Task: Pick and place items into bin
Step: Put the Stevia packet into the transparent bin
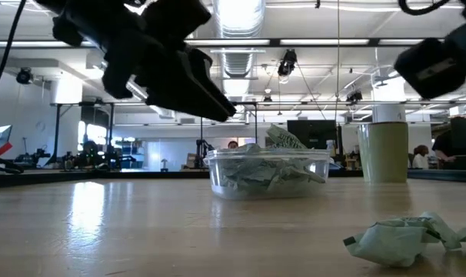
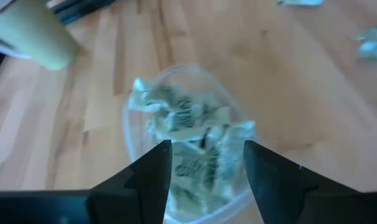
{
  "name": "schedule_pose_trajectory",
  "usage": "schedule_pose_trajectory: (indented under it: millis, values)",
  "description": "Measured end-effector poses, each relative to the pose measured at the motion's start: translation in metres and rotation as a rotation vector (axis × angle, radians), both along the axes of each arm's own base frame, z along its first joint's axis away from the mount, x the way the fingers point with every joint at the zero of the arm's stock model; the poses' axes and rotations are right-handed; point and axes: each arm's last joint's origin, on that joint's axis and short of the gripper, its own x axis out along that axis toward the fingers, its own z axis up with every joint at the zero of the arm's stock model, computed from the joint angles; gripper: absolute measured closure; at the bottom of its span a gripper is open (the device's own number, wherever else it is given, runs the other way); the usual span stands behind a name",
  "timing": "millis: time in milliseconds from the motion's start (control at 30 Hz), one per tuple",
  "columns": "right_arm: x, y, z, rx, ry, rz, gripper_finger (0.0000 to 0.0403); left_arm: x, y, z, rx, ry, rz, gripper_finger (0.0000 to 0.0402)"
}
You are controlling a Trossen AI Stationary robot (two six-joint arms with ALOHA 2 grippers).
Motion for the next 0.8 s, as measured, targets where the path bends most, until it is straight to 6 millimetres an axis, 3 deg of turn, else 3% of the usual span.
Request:
schedule_pose_trajectory:
  millis: [233,467,800]
  values:
    - [-0.012,0.026,-0.020,0.029,-0.009,0.116,0.0342,-0.004,-0.013,0.001,-0.006,-0.003,-0.047,0.0218]
    - [-0.003,0.038,-0.045,-0.009,-0.035,0.135,0.0340,-0.004,-0.014,0.001,-0.008,-0.003,-0.047,0.0218]
    - [0.003,0.043,-0.063,-0.027,-0.018,0.106,0.0272,-0.005,-0.014,0.001,-0.030,-0.001,-0.034,0.0218]
